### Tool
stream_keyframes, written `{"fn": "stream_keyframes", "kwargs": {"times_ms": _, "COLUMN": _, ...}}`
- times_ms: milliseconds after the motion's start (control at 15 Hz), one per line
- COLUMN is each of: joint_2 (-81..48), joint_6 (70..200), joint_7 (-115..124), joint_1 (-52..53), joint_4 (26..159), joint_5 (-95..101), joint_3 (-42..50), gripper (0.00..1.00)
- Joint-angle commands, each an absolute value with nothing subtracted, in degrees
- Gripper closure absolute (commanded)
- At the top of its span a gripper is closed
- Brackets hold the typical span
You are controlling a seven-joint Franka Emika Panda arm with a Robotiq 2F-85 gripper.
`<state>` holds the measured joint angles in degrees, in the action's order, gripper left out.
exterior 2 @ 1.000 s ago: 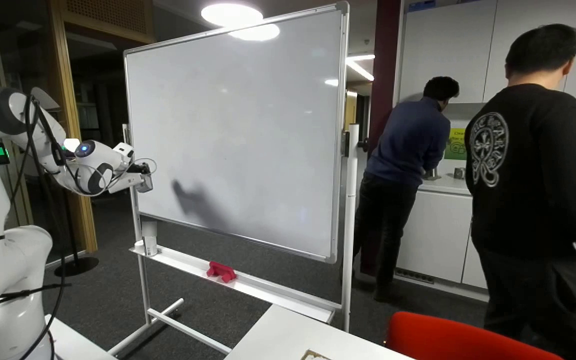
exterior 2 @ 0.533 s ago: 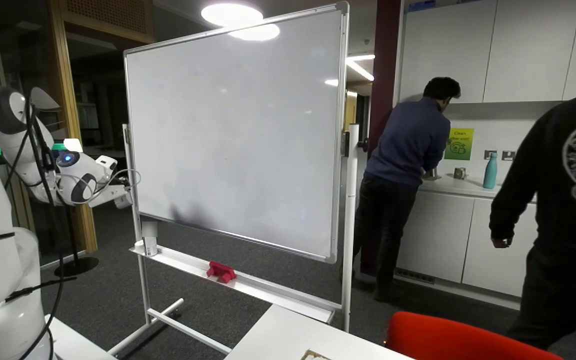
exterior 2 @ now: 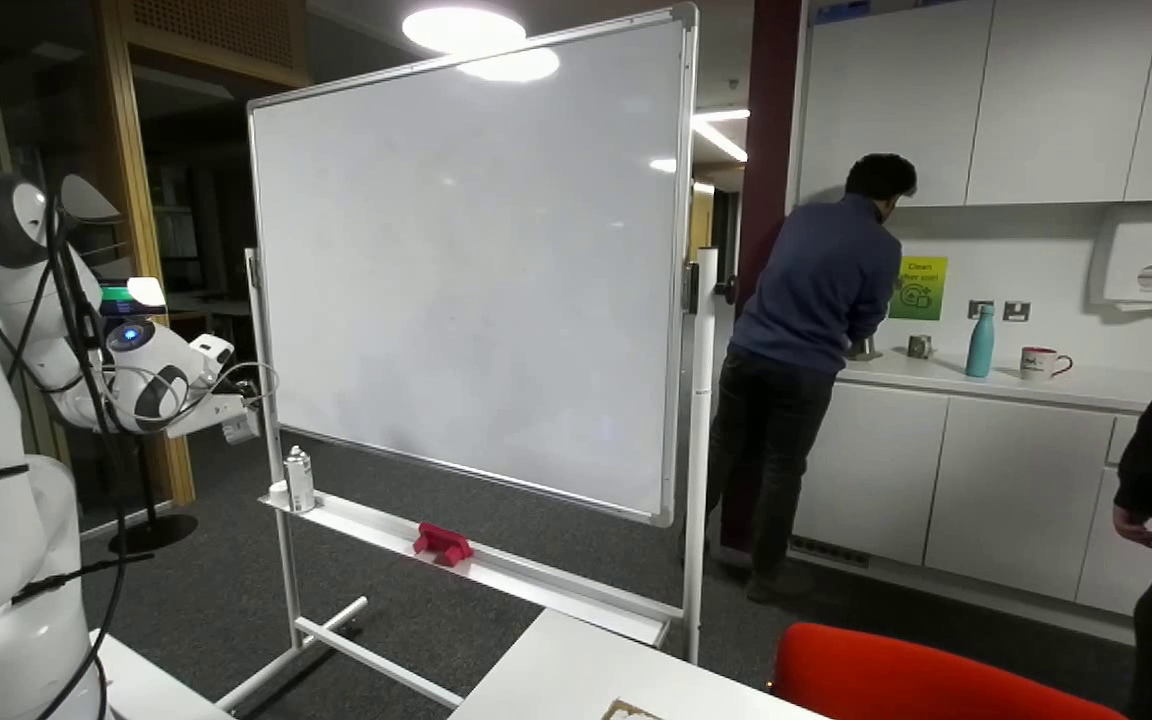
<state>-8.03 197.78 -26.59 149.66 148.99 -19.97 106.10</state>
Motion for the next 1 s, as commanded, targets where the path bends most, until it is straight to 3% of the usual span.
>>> {"fn": "stream_keyframes", "kwargs": {"times_ms": 0, "joint_2": -13.69, "joint_6": 198.1, "joint_7": -19.87, "joint_1": 149.62, "joint_4": 147.75, "joint_5": -19.36, "joint_3": 107.7, "gripper": 0.65}}
{"fn": "stream_keyframes", "kwargs": {"times_ms": 67, "joint_2": -13.42, "joint_6": 197.83, "joint_7": -20.11, "joint_1": 149.6, "joint_4": 147.2, "joint_5": -17.89, "joint_3": 108.11, "gripper": 0.65}}
{"fn": "stream_keyframes", "kwargs": {"times_ms": 133, "joint_2": -10.19, "joint_6": 197.83, "joint_7": -23.01, "joint_1": 149.59, "joint_4": 148.18, "joint_5": -19.75, "joint_3": 106.96, "gripper": 0.4}}
{"fn": "stream_keyframes", "kwargs": {"times_ms": 400, "joint_2": -11.54, "joint_6": 197.82, "joint_7": -22.26, "joint_1": 149.59, "joint_4": 147.36, "joint_5": -19.49, "joint_3": 107.25, "gripper": 0.4}}
{"fn": "stream_keyframes", "kwargs": {"times_ms": 467, "joint_2": -11.54, "joint_6": 197.82, "joint_7": -22.26, "joint_1": 149.59, "joint_4": 147.36, "joint_5": -19.49, "joint_3": 107.26, "gripper": 0.65}}
{"fn": "stream_keyframes", "kwargs": {"times_ms": 933, "joint_2": -17.99, "joint_6": 197.99, "joint_7": -12.87, "joint_1": 149.5, "joint_4": 148.16, "joint_5": -32.05, "joint_3": 109.56, "gripper": 0.65}}
